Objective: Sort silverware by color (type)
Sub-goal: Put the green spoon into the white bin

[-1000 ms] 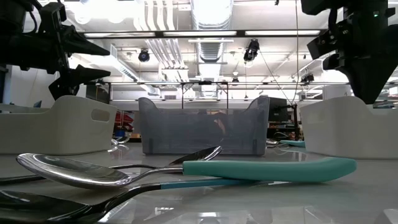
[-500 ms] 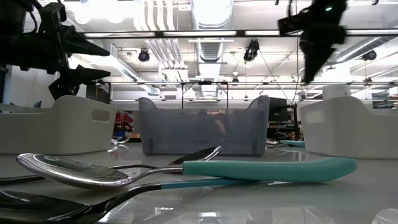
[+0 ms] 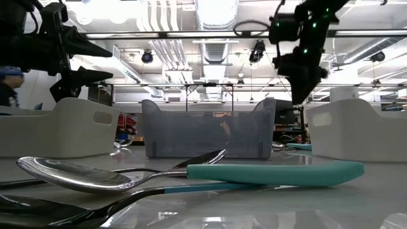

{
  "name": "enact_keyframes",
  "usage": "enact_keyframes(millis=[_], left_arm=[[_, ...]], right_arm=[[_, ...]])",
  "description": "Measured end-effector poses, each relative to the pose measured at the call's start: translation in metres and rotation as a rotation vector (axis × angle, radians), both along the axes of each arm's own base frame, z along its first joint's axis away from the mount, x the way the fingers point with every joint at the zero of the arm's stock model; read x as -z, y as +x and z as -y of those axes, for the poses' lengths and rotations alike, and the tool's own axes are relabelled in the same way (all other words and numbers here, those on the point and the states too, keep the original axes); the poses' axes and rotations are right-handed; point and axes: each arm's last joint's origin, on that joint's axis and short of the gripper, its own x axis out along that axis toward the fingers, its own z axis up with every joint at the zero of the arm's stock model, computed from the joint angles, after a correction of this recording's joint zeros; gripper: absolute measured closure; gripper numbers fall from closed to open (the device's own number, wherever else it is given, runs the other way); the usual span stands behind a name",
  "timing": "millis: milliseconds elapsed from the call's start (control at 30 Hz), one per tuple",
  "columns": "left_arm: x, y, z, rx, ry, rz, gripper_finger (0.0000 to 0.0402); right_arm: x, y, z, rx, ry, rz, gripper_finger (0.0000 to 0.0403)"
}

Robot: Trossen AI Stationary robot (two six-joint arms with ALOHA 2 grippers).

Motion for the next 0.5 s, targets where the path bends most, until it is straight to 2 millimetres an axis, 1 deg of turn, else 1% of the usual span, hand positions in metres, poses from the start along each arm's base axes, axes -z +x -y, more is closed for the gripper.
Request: enact_keyframes(millis=[100,233,300,500], left_arm=[[0.0,0.0,0.0,0.0,0.0,0.0,0.0203],[0.0,0.0,0.0,0.0,0.0,0.0,0.0203],[0.0,0.0,0.0,0.0,0.0,0.0,0.0203],[0.0,0.0,0.0,0.0,0.0,-0.001,0.0203]], right_arm=[[0.005,-0.008,0.015,0.136,0.046,0.07,0.0266],[0.02,-0.011,0.028,0.188,0.072,0.077,0.0266],[0.03,-0.007,0.032,0.192,0.09,0.049,0.0266],[0.064,0.014,0.048,0.153,0.136,-0.057,0.0266]])
